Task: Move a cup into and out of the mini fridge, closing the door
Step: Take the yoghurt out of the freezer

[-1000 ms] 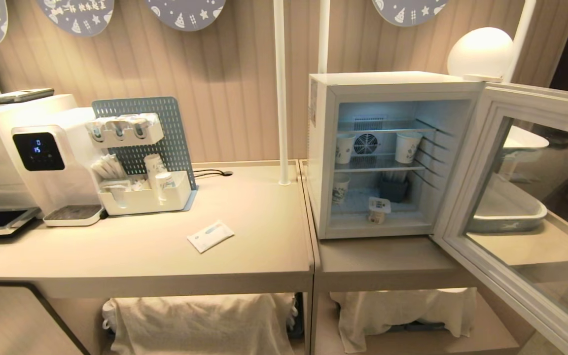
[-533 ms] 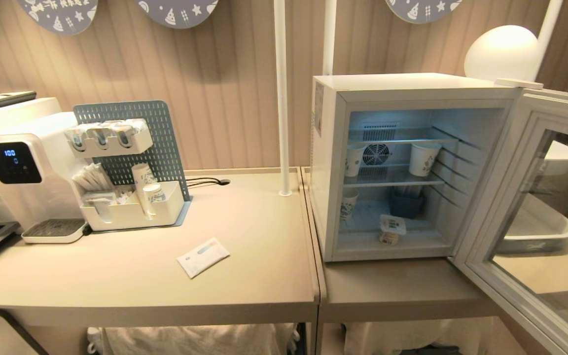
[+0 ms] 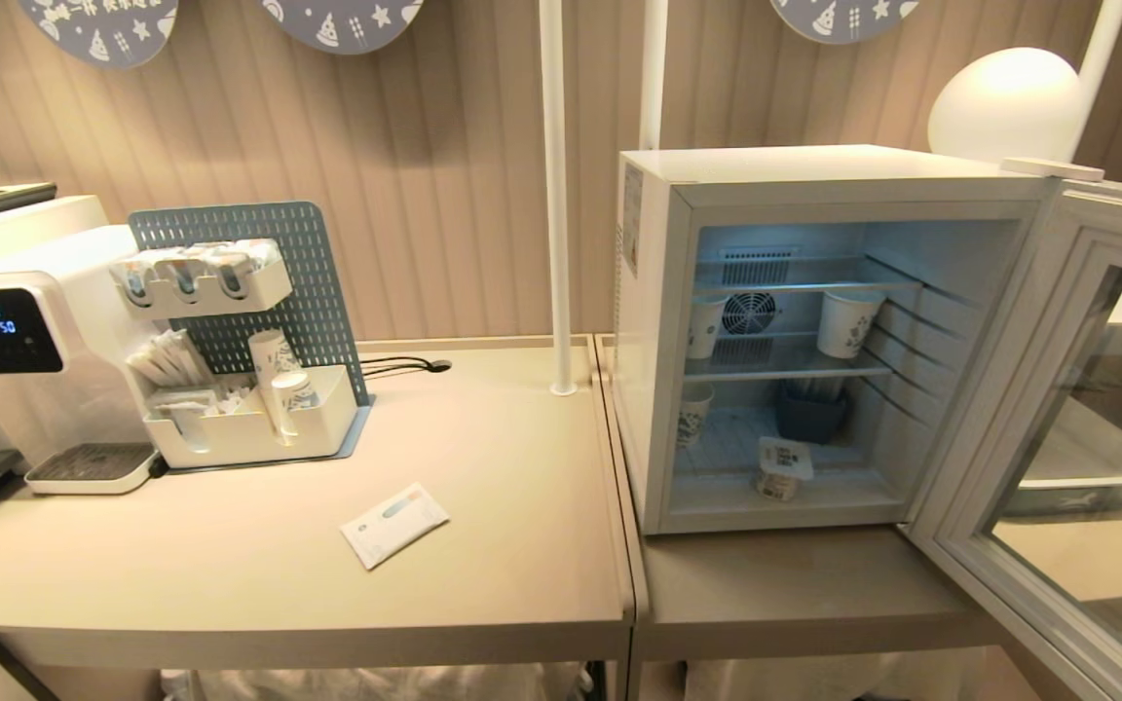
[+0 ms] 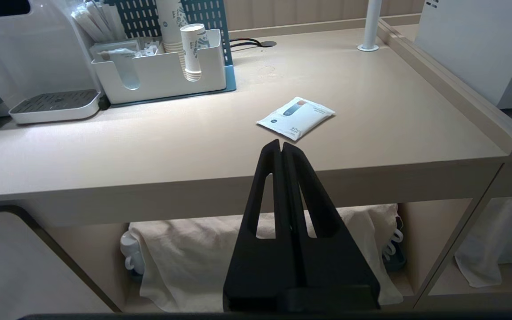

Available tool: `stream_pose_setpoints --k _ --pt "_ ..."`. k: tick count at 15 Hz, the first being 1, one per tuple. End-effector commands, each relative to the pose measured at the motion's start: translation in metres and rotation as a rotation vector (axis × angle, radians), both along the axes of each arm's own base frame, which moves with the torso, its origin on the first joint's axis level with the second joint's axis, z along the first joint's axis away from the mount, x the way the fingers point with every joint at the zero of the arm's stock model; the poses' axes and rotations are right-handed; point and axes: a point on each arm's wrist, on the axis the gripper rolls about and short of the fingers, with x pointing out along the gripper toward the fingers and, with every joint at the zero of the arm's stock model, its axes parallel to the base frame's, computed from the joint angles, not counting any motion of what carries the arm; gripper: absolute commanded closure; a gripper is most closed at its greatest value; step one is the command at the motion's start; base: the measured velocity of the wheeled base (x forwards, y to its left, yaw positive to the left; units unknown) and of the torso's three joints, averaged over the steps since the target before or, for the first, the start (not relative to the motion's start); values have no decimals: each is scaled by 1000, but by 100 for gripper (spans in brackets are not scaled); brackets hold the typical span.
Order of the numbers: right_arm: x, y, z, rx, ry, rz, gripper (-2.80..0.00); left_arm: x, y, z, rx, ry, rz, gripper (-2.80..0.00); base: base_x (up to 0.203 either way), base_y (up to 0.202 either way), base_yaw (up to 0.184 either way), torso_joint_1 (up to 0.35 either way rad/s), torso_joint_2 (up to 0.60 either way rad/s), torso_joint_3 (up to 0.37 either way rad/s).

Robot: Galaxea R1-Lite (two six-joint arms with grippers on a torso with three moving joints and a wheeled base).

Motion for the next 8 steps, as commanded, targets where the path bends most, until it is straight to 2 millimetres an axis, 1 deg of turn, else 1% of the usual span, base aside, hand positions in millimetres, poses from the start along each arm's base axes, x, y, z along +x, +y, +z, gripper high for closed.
stream_pose_setpoints --k 1,2,4,6,8 --pt "43 1 22 -22 197 14 0 0 0 0 -5 2 2 0 0 0 0 0 0 0" --pt "66 1 15 -45 320 33 0 0 0 0 -6 0 3 0 0 0 0 0 0 0" --pt "109 3 -5 -73 508 83 0 0 0 0 -5 2 2 0 0 0 0 0 0 0" --pt "152 5 -28 -84 630 121 0 0 0 0 -6 1 3 0 0 0 0 0 0 0" --pt "189 6 -49 -86 714 143 0 0 0 0 -8 2 5 0 0 0 0 0 0 0"
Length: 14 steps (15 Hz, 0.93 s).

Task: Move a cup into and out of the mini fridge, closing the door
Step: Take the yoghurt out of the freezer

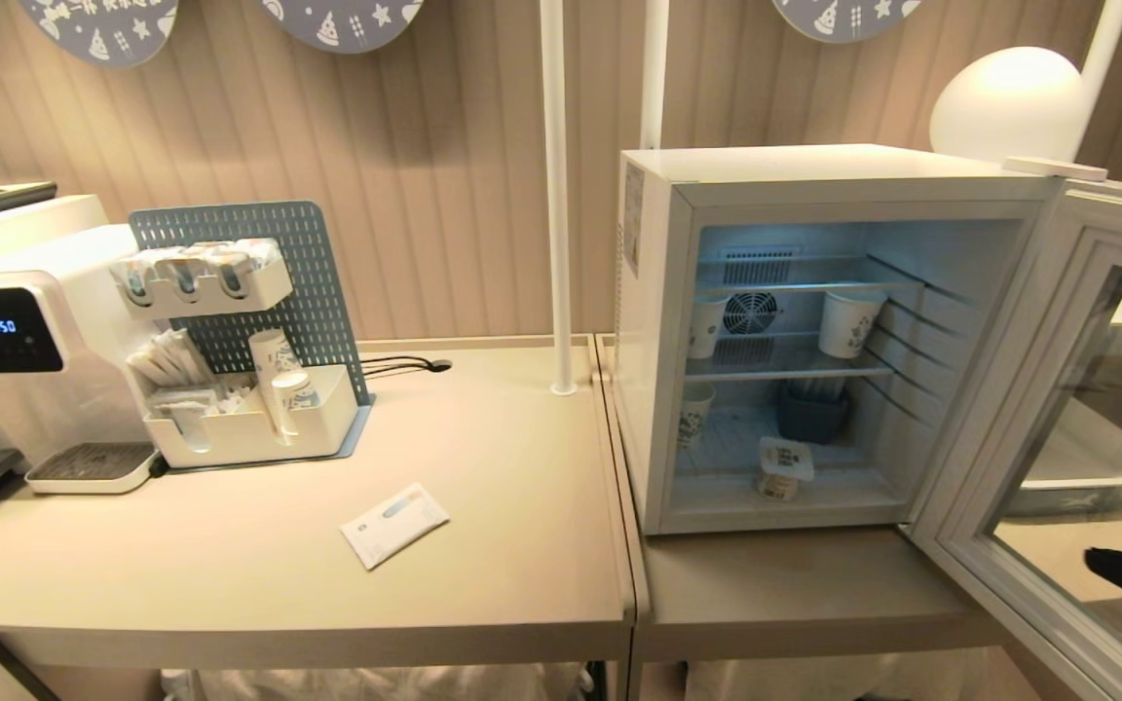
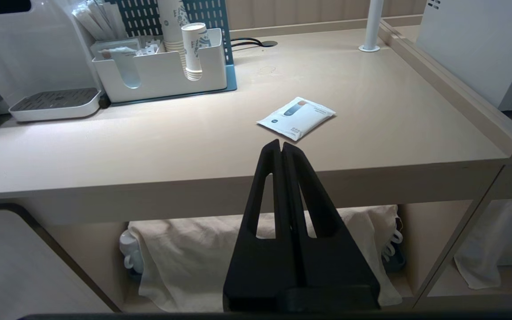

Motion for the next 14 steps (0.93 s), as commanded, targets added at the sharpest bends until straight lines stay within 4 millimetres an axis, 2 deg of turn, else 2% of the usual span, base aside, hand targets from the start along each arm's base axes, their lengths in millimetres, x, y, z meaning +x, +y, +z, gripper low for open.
stream_pose_setpoints --k 1,5,8,10,12,14 --pt "49 2 -36 0 176 9 0 0 0 0 -2 2 2 0 0 0 0 0 0 0" --pt "127 9 -91 36 34 45 0 0 0 0 -43 0 4 0 0 0 0 0 0 0" --pt "165 23 -143 17 -76 36 0 0 0 1 -54 -10 4 0 0 0 0 0 0 0" --pt "185 34 -170 -16 -127 -8 0 0 0 1 -55 -10 4 0 0 0 0 0 0 0" --pt "215 45 -174 -33 -245 -58 0 0 0 1 -56 -10 4 0 0 0 0 0 0 0" --pt "232 55 -177 -51 -281 -70 0 0 0 1 -56 -10 4 0 0 0 0 0 0 0"
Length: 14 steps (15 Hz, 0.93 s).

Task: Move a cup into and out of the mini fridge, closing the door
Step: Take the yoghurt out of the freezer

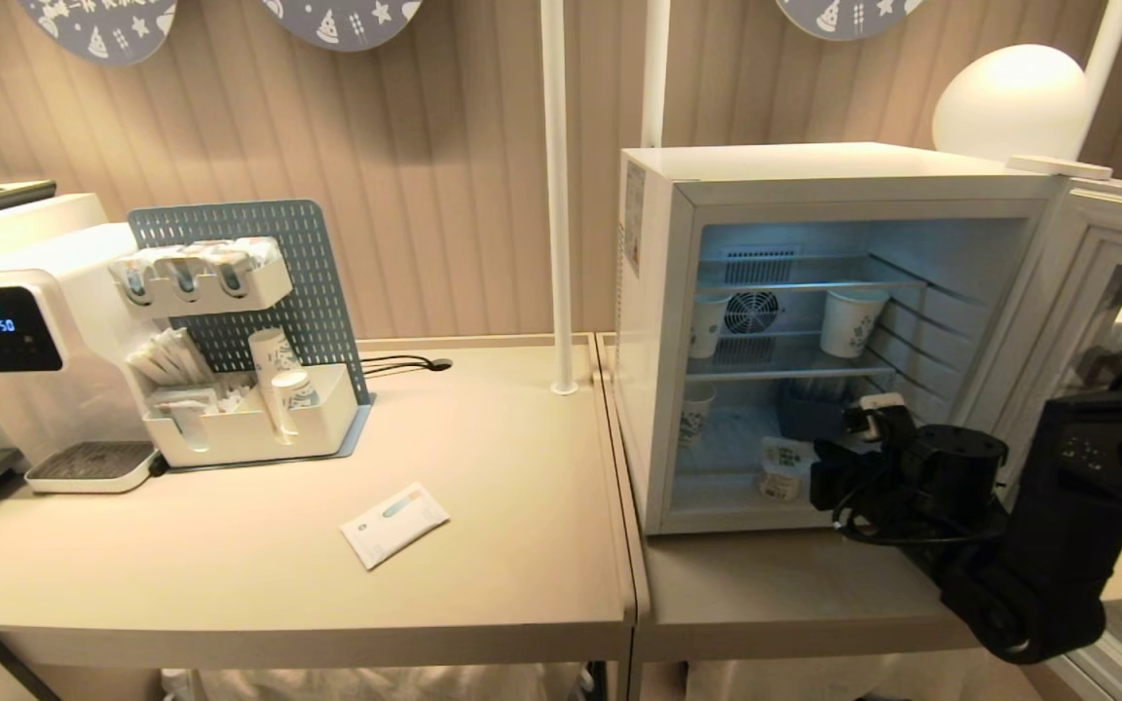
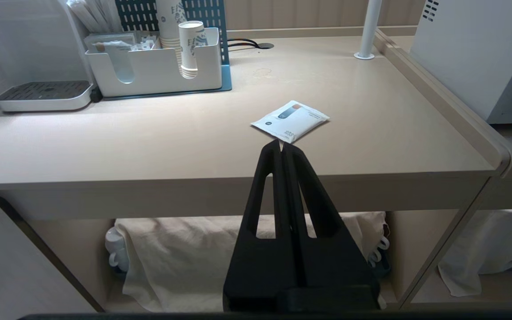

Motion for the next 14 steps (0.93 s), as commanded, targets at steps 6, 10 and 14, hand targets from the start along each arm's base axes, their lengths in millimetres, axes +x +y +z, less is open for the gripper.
stream_pose_setpoints --k 6,10,14 --pt "11 11 -28 -21 88 19 -280 0 0 0 0 -1 1 0 0 0 0 0 0 0" --pt "13 11 -32 -24 105 19 -280 0 0 0 0 -1 1 0 0 0 0 0 0 0" --pt "14 5 -26 -19 92 7 -280 0 0 0 0 -1 1 0 0 0 0 0 0 0"
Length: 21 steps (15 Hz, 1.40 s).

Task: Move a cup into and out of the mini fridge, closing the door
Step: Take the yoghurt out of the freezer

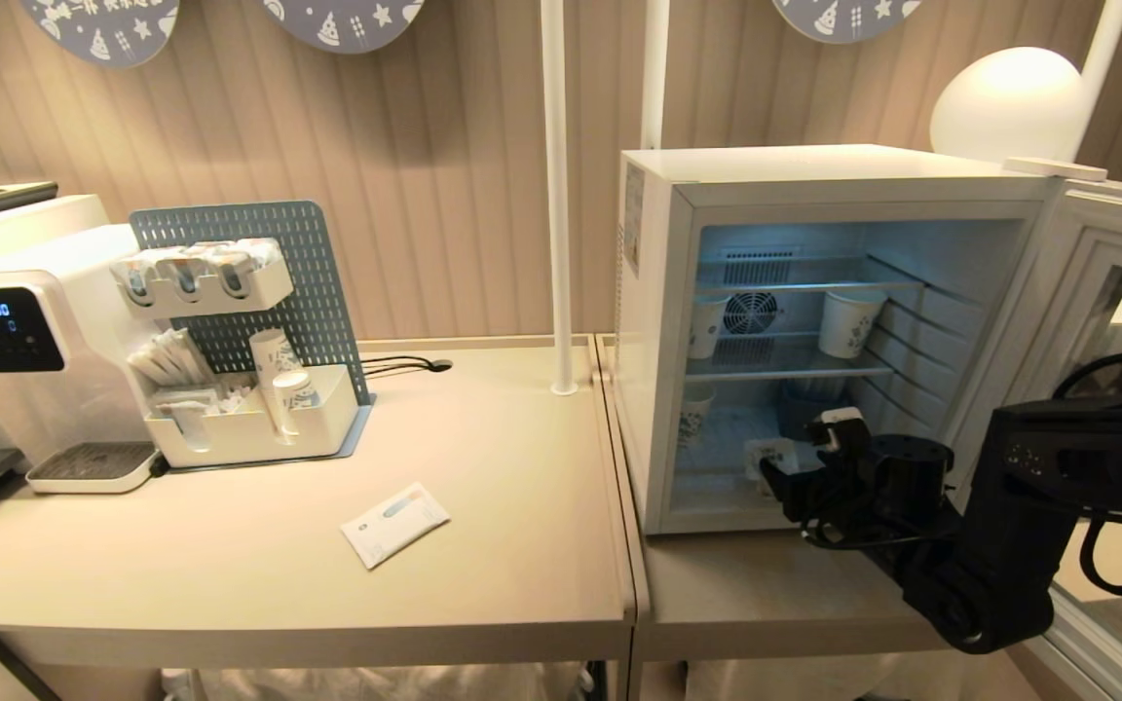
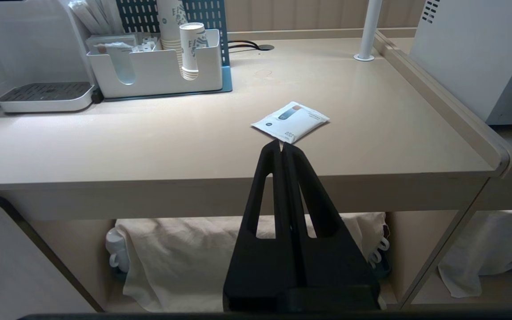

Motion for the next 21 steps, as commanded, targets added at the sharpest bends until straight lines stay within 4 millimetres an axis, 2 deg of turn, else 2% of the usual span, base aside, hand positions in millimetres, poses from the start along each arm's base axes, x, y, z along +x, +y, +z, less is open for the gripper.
stream_pose_setpoints --k 1,5,11,17,21 --pt "1 -3 3 1 -13 -10 -280 0 0 0 0 1 0 0 0 0 0 0 0 0" --pt "4 -8 -7 -2 1 -23 -280 0 0 0 0 1 0 0 0 0 0 0 0 0" --pt "5 -24 8 8 -32 -57 -280 0 0 0 3 1 0 0 0 0 0 0 0 0" --pt "-7 -20 23 12 -51 -41 -280 0 0 0 3 1 0 0 0 0 0 0 0 0" --pt "-10 -12 23 12 -46 -23 -280 0 0 0 3 1 0 0 0 0 0 0 0 0"
